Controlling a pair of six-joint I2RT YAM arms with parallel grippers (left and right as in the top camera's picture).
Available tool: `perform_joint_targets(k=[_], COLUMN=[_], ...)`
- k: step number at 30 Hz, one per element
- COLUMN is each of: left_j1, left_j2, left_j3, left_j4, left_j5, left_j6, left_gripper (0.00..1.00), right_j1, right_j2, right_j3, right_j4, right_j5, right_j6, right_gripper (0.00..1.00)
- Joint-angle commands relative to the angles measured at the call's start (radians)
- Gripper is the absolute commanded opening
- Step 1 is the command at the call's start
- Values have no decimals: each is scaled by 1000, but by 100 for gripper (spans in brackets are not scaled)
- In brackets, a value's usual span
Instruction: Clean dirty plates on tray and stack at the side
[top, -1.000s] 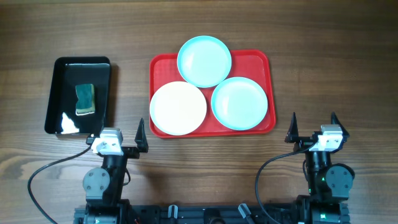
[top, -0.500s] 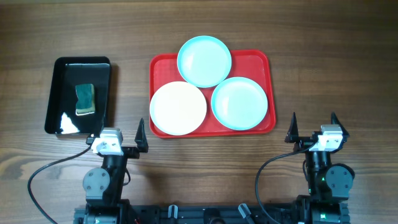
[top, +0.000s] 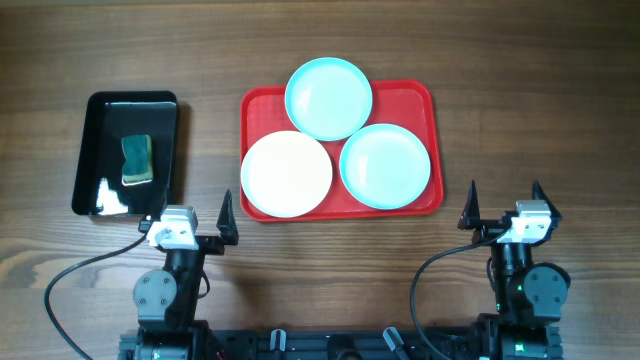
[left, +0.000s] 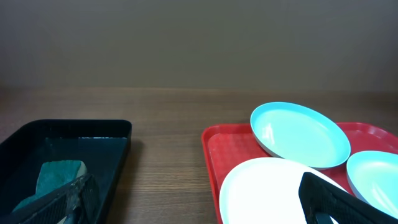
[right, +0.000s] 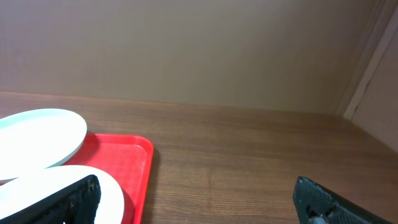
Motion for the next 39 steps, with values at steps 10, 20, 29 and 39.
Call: perform_joint_targets(k=[10,20,29,39], left_j1=[1,1,1,1], left_j2=[1,1,1,1], left_j3=[-9,-9,-9,-9], left_j4=[0,0,0,28], left_j5=[-13,-13,-2,284], left_j6=[-10,-10,-21,-156], left_gripper=[100,100,100,100], right_j1=[-5,-5,-5,-5], right_j2=[6,6,6,6], right_j3=[-3,-3,-3,-3], right_j4=[2,2,2,2], right_j5=[-9,-9,-9,-9], right_j6=[-5,-4,-4,-5], right_gripper=[100,100,100,100])
